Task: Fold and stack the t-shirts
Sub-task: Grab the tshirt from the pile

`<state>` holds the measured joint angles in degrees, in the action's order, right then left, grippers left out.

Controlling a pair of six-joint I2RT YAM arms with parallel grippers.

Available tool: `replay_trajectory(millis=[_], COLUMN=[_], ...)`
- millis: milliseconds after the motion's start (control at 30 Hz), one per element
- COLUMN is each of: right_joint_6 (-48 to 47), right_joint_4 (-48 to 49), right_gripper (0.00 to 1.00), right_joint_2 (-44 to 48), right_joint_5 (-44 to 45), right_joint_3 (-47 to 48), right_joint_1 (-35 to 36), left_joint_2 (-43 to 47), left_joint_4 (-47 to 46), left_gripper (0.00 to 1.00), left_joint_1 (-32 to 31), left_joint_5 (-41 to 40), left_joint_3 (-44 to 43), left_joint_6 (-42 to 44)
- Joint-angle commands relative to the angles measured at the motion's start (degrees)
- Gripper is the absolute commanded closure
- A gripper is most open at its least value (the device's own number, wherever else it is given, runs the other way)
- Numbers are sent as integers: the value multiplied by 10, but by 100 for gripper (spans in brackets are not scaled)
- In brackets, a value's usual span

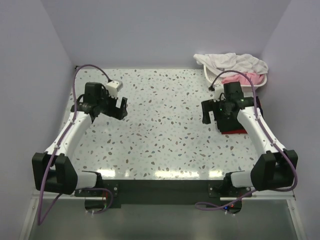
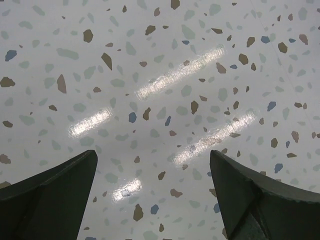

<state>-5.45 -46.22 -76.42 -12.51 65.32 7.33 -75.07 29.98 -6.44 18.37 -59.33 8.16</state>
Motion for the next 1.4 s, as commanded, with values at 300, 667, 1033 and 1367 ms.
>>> replay_trajectory(millis=[300, 667, 1033, 1367], right_joint_6=[5, 13, -22, -31], right_joint_4=[-24, 13, 143, 158], right_gripper=[1, 1, 9, 93], right_joint_2=[-189, -513, -623, -616], right_joint_5=[99, 222, 322, 299], right_joint_3=[334, 658, 684, 684], right_joint_1=[-101, -181, -185, -195], left_joint_2=[-46, -119, -135, -164], left_joint_4=[-42, -44, -28, -19], left_gripper=[0, 0, 0, 0], left_joint_1=[-1, -1, -1, -1], left_joint_5=[-13, -31, -60, -52], left_joint_3=[-128, -177, -174, -210], left_joint_6=[-9, -11, 6, 10])
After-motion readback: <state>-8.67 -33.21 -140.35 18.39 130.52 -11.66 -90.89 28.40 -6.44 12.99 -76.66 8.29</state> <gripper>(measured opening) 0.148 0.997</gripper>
